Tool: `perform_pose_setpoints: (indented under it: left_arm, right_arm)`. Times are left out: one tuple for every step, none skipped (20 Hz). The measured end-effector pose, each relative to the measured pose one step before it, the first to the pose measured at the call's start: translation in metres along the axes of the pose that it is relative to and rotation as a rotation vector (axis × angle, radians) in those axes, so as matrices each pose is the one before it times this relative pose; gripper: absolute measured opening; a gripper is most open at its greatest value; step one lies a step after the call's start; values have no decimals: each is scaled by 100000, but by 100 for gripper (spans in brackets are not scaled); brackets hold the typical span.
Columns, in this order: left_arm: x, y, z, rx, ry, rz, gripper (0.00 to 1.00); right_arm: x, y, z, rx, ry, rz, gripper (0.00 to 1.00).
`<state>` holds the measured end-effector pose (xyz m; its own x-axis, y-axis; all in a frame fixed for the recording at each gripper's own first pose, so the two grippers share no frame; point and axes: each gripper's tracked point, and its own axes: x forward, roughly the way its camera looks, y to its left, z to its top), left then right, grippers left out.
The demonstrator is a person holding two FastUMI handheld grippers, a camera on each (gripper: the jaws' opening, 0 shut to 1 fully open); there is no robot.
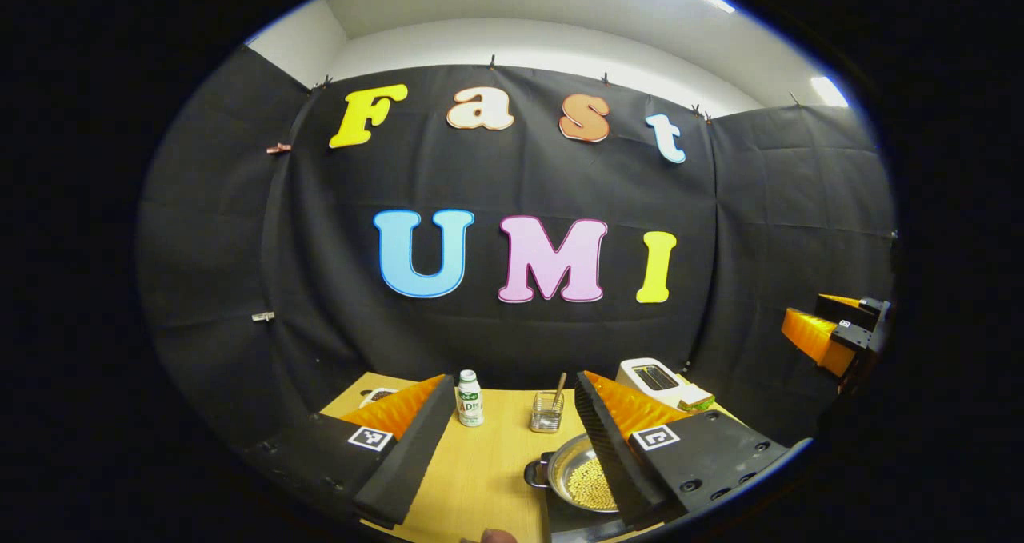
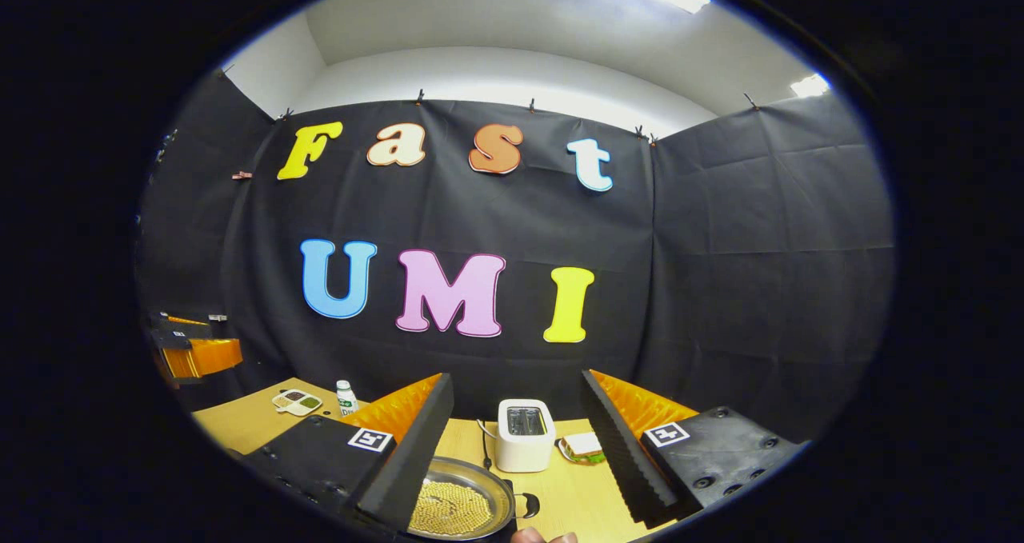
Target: First push the handle of the pot to place it horizontally, then grasp the pot with both hands and set it on the induction cooktop.
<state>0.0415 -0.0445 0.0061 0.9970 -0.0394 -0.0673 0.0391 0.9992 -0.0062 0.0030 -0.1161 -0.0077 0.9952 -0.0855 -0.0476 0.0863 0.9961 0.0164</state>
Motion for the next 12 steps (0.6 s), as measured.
perform_pose_setpoints:
  left_arm:
    - [-543,106,451,1591,-1181,-84,93]
    - [-568,-11,436,1211,-1169,-167,93]
    - [-374,-100,326,34,-519,-528,93]
    - [-329,-198,265,-929,-511,-813,93]
    - [-94,-89,5,-996,-231,-289,93]
    - [-112,35,-51,-842,325,87,93]
    - [-89,145,-324,-579,778,-63,93]
    - [-37,118,-106,-556,489,199,93]
    - [-14,146,-140,-226,450,-102,93]
    - [-8,155,14,-28,250,196,94]
    - [85,151,5,59,-26,93,94]
    - [-55,105,140,287,-24,100,94]
  right_arm:
    - [-166,300,419,464,-737,56,98]
    - [-104,290,376,694,-548,-57,98]
    - [-146,267,200,983,-319,-34,98]
    - [-101,239,316,709,-558,-123,98]
    - [-162,63,279,-55,-585,-487,98]
    - [-52,-6,158,-456,-736,-420,98]
    - [-149,125,-14,-401,-202,-317,98]
    - [-100,233,13,-30,11,104,98]
    - [-126,206,-36,5,194,112,98]
    - [-89,-70,-161,80,521,43,98]
    - [-14,25,-37,102,286,-50,98]
    - [11,-85,18,-123,186,-167,98]
